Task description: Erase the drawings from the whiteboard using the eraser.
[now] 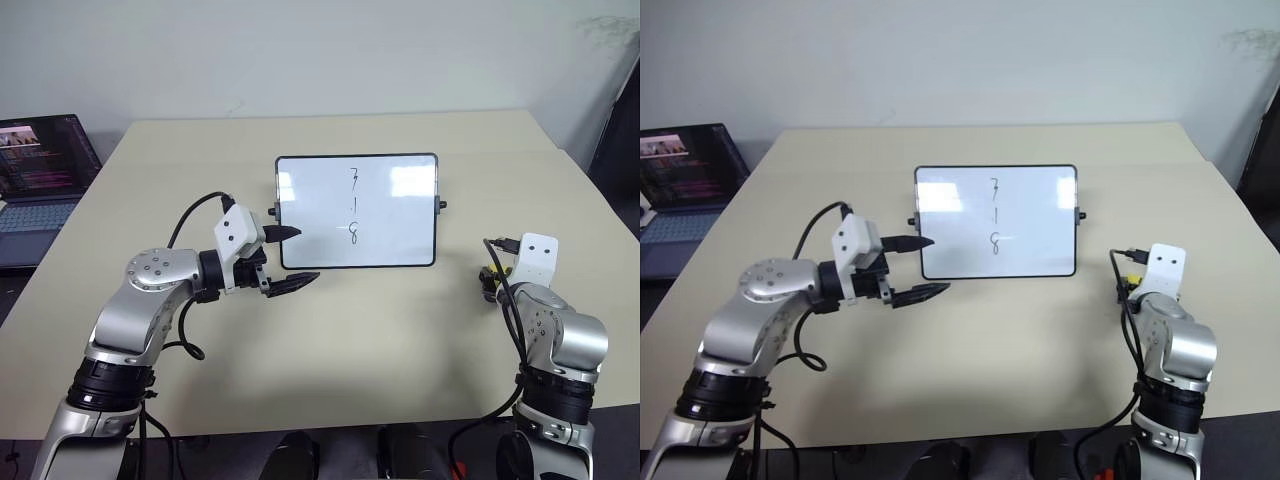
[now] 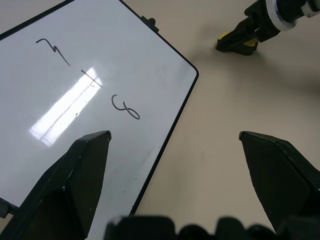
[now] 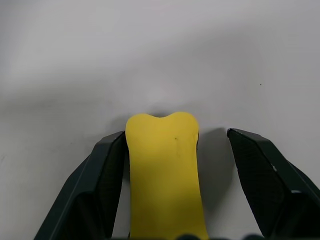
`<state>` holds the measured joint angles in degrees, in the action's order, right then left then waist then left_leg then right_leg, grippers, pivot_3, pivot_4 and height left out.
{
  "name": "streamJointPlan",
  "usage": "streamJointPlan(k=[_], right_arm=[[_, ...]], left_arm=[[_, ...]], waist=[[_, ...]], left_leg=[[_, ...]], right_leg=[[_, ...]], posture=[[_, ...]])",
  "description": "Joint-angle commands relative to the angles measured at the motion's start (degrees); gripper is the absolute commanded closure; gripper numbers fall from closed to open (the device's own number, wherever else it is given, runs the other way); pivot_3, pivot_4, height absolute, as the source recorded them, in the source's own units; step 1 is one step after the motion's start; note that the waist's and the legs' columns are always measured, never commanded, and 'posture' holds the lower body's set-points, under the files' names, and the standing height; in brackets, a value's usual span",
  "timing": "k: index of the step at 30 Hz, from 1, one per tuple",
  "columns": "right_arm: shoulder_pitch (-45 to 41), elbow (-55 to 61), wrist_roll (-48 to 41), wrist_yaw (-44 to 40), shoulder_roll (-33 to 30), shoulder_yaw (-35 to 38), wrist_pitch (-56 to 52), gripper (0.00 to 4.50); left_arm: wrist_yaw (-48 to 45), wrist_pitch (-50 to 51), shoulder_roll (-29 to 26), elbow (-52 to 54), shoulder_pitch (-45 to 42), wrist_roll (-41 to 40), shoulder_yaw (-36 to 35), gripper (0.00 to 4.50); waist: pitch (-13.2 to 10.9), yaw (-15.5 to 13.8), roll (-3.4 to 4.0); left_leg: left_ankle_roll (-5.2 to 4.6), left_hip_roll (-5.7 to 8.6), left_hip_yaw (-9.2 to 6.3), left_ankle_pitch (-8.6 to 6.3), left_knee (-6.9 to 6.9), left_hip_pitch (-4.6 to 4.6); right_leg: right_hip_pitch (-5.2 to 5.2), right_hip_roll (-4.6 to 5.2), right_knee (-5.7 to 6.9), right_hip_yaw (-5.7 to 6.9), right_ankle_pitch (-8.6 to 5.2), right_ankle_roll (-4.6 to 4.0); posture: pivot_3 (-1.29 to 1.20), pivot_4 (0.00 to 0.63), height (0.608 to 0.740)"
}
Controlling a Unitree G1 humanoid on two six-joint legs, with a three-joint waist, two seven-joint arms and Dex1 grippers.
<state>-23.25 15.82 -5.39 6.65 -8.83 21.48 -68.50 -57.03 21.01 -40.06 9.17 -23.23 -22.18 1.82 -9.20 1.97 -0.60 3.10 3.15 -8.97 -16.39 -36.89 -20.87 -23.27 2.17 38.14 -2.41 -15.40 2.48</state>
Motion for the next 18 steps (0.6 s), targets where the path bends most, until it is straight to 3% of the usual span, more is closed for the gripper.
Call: streamJointPlan(k=[1, 18], right_arm=[[-0.9, 3.6, 0.0, 0.5, -0.2, 1.2, -0.6, 1.08], [-0.8, 4.4, 0.2, 0.4, -0.4, 1.4, -2.1, 1.08]], left_arm=[[-0.3, -0.9, -0.4, 0.9, -1.3, 0.2, -0.9, 0.00], [-0.1, -0.9, -0.3, 0.9, -1.2, 0.3, -0.9, 0.00]], waist=[[0.0, 0.0, 0.00], [0.0, 0.0, 0.00]], left_leg=[[0.00, 0.00, 0.00, 0.00, 0.00, 0.00], [0.00, 0.00, 0.00, 0.00, 0.00, 0.00]], right_leg=[[0.00, 0.00, 0.00, 0.00, 0.00, 0.00], [0.00, 0.00, 0.00, 0.00, 0.00, 0.00]], posture=[[0.00, 0.150, 0.740], [0.00, 0.150, 0.740]])
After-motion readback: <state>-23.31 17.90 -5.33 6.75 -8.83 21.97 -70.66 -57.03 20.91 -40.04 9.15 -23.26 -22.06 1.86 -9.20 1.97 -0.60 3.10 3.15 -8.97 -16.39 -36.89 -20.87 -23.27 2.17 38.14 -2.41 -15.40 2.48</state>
